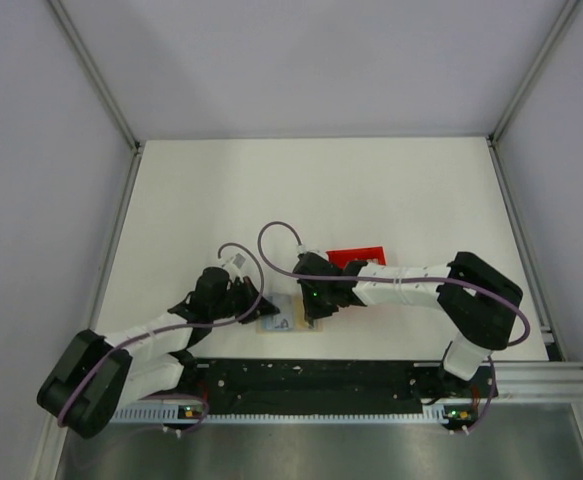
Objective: Put the credit cards into the card holder
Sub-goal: Insert the credit card into the card holder.
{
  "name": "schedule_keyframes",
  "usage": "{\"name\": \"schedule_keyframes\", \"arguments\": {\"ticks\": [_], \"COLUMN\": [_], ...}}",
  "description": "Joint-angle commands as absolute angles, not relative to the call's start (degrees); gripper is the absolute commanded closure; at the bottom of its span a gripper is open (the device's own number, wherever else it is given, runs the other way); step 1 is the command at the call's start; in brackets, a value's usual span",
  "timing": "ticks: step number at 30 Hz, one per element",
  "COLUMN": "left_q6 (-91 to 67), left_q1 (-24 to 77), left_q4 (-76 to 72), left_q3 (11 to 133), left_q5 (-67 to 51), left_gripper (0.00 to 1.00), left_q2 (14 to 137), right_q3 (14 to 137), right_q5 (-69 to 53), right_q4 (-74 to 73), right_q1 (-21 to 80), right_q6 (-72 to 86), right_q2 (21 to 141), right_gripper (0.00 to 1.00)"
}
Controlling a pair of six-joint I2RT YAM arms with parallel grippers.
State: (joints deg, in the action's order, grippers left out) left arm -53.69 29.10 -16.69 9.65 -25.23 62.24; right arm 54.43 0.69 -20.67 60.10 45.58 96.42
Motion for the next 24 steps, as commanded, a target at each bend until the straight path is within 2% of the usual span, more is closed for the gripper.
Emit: {"name": "schedule_keyframes", "arguments": {"ticks": [1,15,24], "left_q6": [-53.0,-55.7,-52.9], "left_q1": [29.4,29.1,29.1], "left_q4": [-14.8,-22.4,-17.6], "left_q3": [11.2,8.6,9.3], "left_q5": [-25.2,-27.1,-25.2], "left_gripper": [1.00,1.00,1.00], "left_q2": [60.6,59.6,60.1], "right_q3": [53.7,54.1,54.0], "right_q5": [3.5,3.6,3.5], "right_q4": [-23.0,-23.2,-23.2], "right_q1": [59.8,59.6,59.7], "right_q6": [44.8,44.8,44.6], "right_q2": [99.2,99.5,99.5], "right_gripper": [1.00,1.00,1.00]}}
